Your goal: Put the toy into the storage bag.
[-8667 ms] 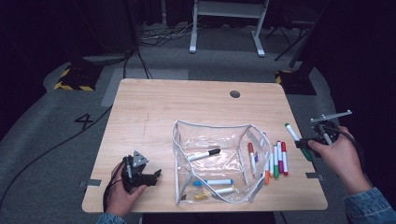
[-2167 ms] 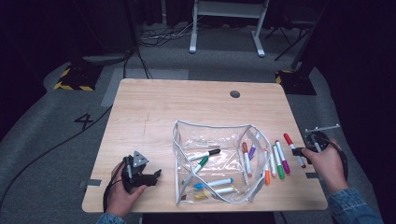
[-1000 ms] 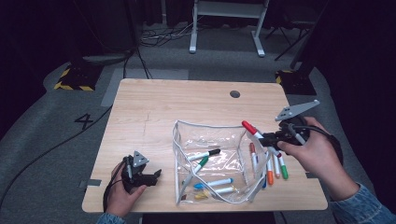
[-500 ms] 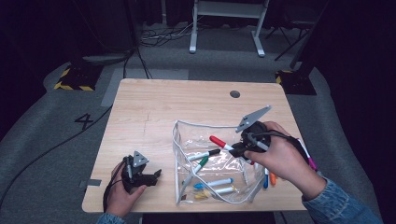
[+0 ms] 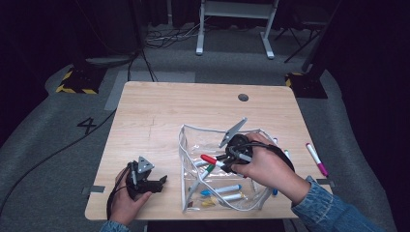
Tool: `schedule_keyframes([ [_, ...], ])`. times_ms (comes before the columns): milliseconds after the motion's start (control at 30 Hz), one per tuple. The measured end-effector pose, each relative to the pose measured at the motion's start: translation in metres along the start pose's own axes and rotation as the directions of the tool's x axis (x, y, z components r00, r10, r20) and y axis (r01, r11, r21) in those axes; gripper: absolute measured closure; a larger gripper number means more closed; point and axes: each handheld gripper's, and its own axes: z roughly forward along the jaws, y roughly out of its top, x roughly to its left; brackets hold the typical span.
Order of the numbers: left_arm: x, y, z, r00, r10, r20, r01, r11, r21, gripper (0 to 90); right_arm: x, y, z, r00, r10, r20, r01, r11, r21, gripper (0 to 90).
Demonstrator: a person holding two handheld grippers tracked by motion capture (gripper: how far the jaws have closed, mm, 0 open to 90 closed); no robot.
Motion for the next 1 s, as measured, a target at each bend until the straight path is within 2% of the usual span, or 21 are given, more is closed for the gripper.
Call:
schedule_keyframes([
  [233,0.0,0.0,0.0,1.0,0.0,0.0,0.0,1.0,0.0,14.7,0.004,0.006,0.018,0.9997,-0.019,-0.015,0.02,0.998,0.055,77.0],
  [433,0.0,0.0,0.0,1.0,0.0,0.0,0.0,1.0,0.0,14.7,0.004,0.005,0.037,0.9989,-0.032,-0.033,0.036,0.992,0.119,77.0],
  [700,0.0,0.0,0.0,1.0,0.0,0.0,0.0,1.0,0.0,14.7,0.005,0.004,0.059,0.9959,-0.07,-0.057,0.08,0.977,0.2,76.9],
  [833,0.0,0.0,0.0,1.0,0.0,0.0,0.0,1.0,0.0,14.7,0.007,0.004,0.068,0.9932,-0.09,-0.074,0.105,0.964,0.245,76.9],
  [1000,0.0,0.0,0.0,1.0,0.0,0.0,0.0,1.0,0.0,14.7,0.007,0.003,0.078,0.9896,-0.115,-0.086,0.135,0.952,0.276,76.8],
])
